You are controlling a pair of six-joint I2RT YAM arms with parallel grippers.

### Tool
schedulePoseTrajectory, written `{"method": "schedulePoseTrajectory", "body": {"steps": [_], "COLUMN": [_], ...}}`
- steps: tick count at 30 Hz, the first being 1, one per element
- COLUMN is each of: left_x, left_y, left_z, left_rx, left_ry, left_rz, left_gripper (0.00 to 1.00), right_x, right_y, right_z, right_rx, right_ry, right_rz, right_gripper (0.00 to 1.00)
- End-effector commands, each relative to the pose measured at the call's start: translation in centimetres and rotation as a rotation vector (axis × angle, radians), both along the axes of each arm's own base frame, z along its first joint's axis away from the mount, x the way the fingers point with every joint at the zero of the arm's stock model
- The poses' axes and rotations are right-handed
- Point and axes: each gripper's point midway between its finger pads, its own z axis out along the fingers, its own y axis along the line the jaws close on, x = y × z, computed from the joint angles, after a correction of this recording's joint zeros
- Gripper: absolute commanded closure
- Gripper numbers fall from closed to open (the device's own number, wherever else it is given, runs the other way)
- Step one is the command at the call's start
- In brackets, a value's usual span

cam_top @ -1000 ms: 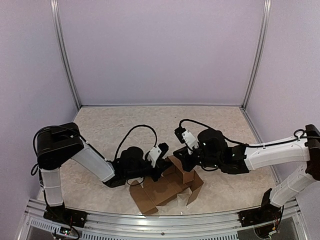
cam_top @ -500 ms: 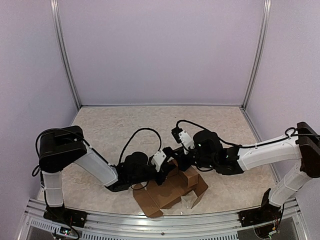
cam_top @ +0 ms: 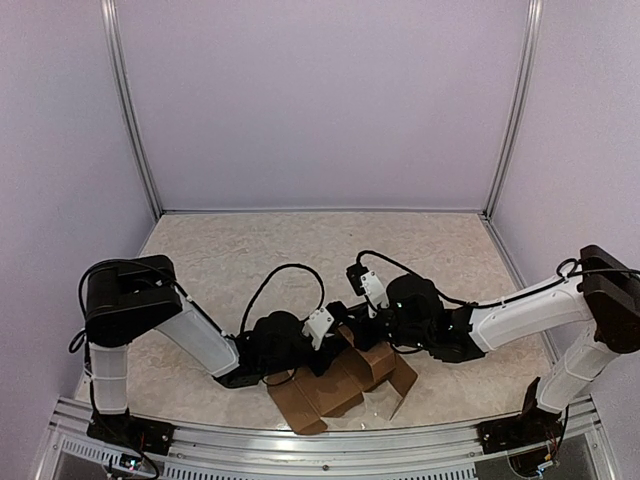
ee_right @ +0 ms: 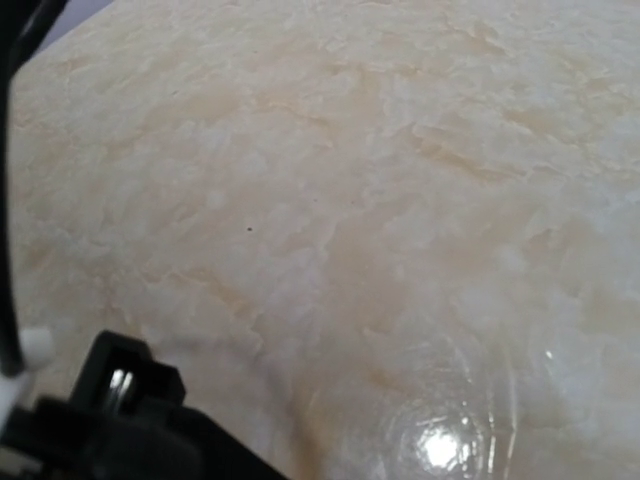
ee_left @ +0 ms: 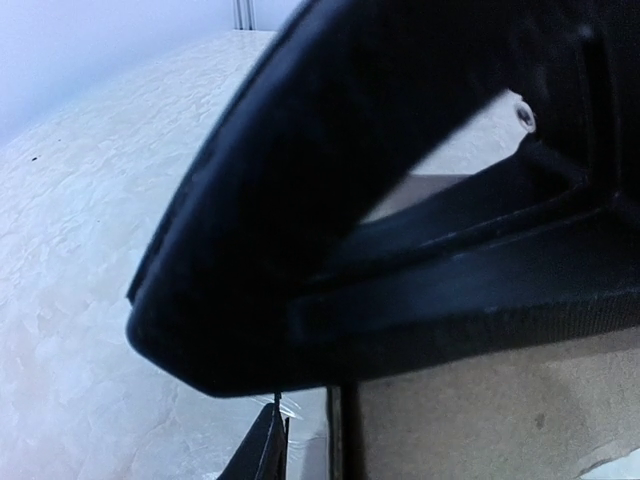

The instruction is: Fold the paper box

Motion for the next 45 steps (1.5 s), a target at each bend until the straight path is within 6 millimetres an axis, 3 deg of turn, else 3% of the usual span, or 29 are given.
{"method": "schedulePoseTrajectory", "body": {"steps": [1, 18, 24, 27, 32, 38, 45], "left_x": [-0.1, 1.3, 1.3, 1.4, 1.4, 1.3, 0.9], "left_y": [0.2, -1.4, -1.6, -1.6, -1.5, -1.1, -0.2], "left_z": [-1.2, 1.0, 0.8, 0.6, 0.2, 0.6, 1.4], "left_rx": [0.031, -0.056, -0.077, -0.086, -0.087, -0.100, -0.115], "left_ry": [-0.006, -0.072, -0.068, -0.065, -0.062, -0.071, -0.080], "left_rz": [0.014, 0.076, 0.078, 0.081, 0.088, 0.088, 0.088], "left_gripper": [0.73, 0.71, 0.71, 0.78, 0.99, 1.00, 1.00], "right_x": [-0.4, -0.8, -0.9, -1.0, -1.0, -0.9, -0.3], "right_y": [-0.7, -0.3, -0.3, -0.3, -0.3, -0.6, -2.9], "right_z": [-2.1, -2.0, -1.9, -1.8, -1.5, 0.0, 4.0], "right_rx": [-0.047, -0.040, -0.035, -0.031, -0.004, 0.028, 0.012], "right_ry": [0.031, 0.038, 0.039, 0.041, 0.050, 0.039, -0.051], "right_rz": [-0.019, -0.012, -0.013, -0.014, -0.021, -0.039, -0.095], "right_gripper": [1.00, 1.00, 1.00, 1.00, 1.00, 1.00, 1.00]}}
